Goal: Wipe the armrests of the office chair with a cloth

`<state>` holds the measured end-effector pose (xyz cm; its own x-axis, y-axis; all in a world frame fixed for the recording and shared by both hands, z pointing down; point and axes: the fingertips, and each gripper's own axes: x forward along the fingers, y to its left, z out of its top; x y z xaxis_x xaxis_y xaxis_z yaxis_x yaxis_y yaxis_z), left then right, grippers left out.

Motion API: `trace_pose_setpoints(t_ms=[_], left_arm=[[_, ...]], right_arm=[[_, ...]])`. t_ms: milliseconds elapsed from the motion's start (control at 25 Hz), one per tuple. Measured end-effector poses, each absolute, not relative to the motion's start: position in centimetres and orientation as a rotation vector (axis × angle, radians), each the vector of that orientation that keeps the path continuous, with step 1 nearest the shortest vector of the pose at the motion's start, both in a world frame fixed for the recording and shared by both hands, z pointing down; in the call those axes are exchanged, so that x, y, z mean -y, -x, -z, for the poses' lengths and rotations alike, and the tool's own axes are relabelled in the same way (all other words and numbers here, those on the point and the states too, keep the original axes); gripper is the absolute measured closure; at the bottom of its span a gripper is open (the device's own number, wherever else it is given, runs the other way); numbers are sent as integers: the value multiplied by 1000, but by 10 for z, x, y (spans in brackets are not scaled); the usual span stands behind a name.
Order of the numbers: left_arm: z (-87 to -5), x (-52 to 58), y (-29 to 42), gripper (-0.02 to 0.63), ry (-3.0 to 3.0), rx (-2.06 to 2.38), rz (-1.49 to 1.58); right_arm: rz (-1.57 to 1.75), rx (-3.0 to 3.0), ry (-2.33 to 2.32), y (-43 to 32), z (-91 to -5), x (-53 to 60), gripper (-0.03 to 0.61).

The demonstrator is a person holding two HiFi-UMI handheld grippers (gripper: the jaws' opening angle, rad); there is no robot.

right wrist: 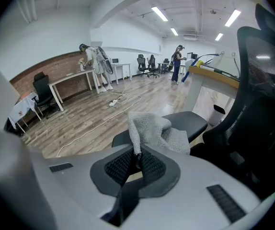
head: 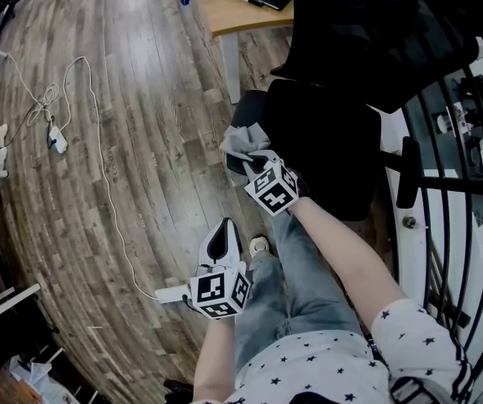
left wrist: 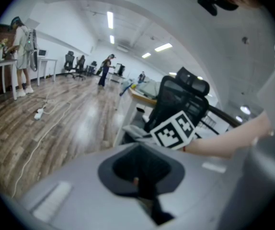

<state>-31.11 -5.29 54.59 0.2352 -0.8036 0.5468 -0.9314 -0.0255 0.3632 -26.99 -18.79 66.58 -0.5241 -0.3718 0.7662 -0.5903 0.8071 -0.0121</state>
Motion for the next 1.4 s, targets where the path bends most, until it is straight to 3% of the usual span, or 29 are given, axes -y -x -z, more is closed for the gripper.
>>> trace_pose_setpoints(t_ms=[1400], left_arm=[[-532, 18, 326, 606, -1896, 1584, -225]], right_arm=[[-320, 2176, -729, 277, -656, 143, 551]])
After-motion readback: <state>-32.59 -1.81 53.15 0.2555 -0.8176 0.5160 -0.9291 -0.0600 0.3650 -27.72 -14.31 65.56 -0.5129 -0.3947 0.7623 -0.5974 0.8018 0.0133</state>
